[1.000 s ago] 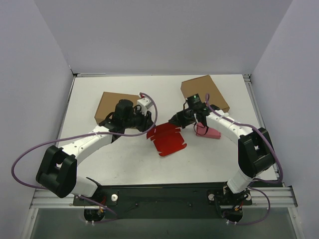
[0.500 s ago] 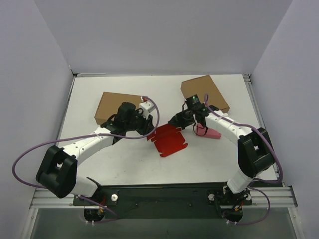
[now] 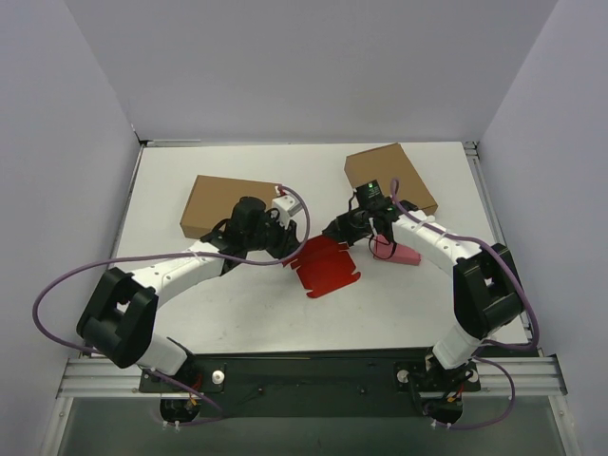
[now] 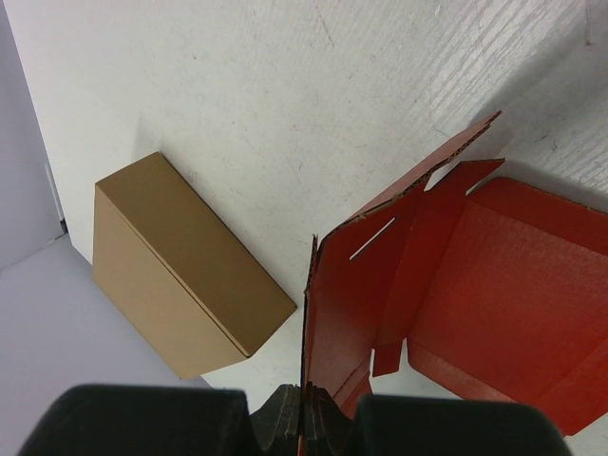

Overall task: Fold the paper box
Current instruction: Fold the paper box at the center of the board.

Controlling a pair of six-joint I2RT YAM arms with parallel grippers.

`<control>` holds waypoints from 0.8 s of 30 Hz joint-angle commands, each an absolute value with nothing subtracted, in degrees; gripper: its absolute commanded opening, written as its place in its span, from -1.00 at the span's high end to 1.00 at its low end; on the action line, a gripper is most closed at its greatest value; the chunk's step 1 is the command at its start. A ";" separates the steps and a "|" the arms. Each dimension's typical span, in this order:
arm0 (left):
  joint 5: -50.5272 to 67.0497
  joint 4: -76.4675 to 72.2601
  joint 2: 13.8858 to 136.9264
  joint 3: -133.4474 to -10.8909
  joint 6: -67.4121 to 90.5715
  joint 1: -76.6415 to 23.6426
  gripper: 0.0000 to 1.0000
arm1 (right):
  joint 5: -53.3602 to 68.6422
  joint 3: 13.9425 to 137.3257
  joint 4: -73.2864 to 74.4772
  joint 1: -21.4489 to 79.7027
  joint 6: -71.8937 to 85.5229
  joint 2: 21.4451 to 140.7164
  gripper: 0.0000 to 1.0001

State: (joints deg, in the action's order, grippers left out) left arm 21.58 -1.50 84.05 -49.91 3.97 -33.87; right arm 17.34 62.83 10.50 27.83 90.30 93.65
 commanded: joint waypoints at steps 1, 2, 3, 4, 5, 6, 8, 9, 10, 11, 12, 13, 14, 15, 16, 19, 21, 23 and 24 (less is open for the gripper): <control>22.67 -6.06 85.16 -51.50 5.71 -34.45 0.35 | 18.11 62.84 11.34 28.13 90.26 93.08 1.00; 22.85 -7.20 85.43 -51.42 6.41 -34.45 0.35 | 18.19 62.75 11.34 28.13 90.26 93.08 1.00; 22.85 -7.82 85.69 -51.24 6.94 -34.45 0.35 | 18.28 62.84 11.34 28.13 90.26 93.16 1.00; 22.85 -8.52 85.95 -51.24 7.29 -34.54 0.35 | 18.28 62.75 11.34 28.13 90.26 93.16 1.00; 22.85 -9.74 86.57 -51.24 8.17 -34.54 0.35 | 18.19 62.84 11.34 28.13 90.18 93.16 1.00; 22.76 -10.36 86.83 -51.24 8.70 -34.54 0.35 | 18.19 62.75 11.42 28.13 90.26 93.16 1.00; 22.76 -12.90 87.88 -51.15 10.53 -34.54 0.35 | 18.28 62.67 11.34 28.13 90.18 93.25 1.00; 22.85 -13.79 88.15 -51.24 11.24 -34.54 0.34 | 18.19 62.67 11.34 28.13 90.18 93.16 1.00; 22.85 -14.76 88.50 -51.24 11.95 -34.54 0.35 | 18.28 62.58 11.42 28.13 90.18 93.16 1.00; 22.85 -16.33 89.20 -51.24 13.26 -34.72 0.35 | 18.28 62.67 11.34 28.13 90.26 93.16 1.00; 22.68 -17.13 89.47 -51.33 13.71 -34.72 0.35 | 18.19 62.67 11.34 28.04 90.18 93.16 1.00; 22.68 -17.83 89.73 -51.33 14.23 -34.80 0.35 | 18.11 62.67 11.34 28.21 90.18 93.25 1.00; 22.76 -19.15 90.26 -51.42 15.11 -34.98 0.33 | 18.19 62.67 11.42 28.21 90.18 93.16 1.00; 23.37 -19.68 90.61 -51.50 15.47 -35.07 0.33 | 18.19 62.67 11.25 28.21 90.26 93.25 1.00; 23.55 -19.95 90.70 -51.68 15.64 -35.07 0.33 | 18.19 62.67 11.25 28.21 90.18 93.16 1.00; 23.29 -19.08 90.09 -51.86 15.65 -34.46 0.27 | 18.02 62.40 11.25 27.95 90.18 92.99 1.00; 24.08 -17.41 88.51 -51.42 14.86 -32.53 0.16 | 18.02 61.96 11.34 27.86 90.18 92.73 1.00; 27.41 -15.48 86.50 -51.07 13.80 -30.68 0.04 | 18.10 61.53 11.25 27.60 90.18 92.46 1.00; 28.29 -14.08 85.79 -51.33 13.02 -28.85 -0.06 | 18.11 61.26 11.25 27.51 90.18 92.37 1.00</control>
